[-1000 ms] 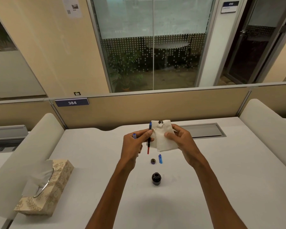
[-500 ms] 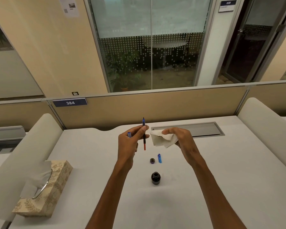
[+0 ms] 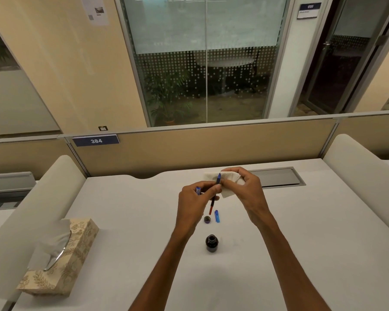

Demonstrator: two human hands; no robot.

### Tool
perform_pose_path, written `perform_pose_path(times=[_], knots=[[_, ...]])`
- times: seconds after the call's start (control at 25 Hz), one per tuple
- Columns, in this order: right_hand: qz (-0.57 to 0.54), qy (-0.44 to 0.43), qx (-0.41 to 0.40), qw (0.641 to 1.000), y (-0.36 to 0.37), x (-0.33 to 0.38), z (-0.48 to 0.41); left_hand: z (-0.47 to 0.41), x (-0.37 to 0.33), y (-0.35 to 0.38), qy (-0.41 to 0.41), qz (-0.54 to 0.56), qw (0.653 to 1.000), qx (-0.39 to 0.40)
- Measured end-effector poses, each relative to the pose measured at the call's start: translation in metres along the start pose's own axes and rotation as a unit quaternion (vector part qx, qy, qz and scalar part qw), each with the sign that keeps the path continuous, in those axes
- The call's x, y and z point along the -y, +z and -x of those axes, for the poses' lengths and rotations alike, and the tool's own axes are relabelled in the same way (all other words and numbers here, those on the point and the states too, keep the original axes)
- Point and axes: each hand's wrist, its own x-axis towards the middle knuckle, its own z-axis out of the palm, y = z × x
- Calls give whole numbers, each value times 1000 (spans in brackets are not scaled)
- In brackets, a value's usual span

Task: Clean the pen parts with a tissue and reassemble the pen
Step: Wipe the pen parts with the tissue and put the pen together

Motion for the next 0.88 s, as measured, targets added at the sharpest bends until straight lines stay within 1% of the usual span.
perform_pose_path(times=[0.16,0.28,0.36,0.56,0.68,0.8,0.88], knots=[[-36,5,32,999,-4,-2,1,-2,1,1,-2,5,1000,-17],[-134,60,80,986,-7,-5,3,-4,1,0,0,-7,1000,-29],[-165,86,102,977,-8,-2,4,-4,1,-2,-2,-11,1000,-29],[-188,69,109,974,-3,-1,2,-4,-1,1,2,-28,1000,-6],[-154,76,105,979,-2,-1,-1,-6,0,2,12,-51,998,-17],[-104,56,75,990,-2,0,-2,-5,-3,2,34,-58,997,-30],[-110,47,60,991,-2,2,-2,-5,-5,3,45,-52,997,-45]])
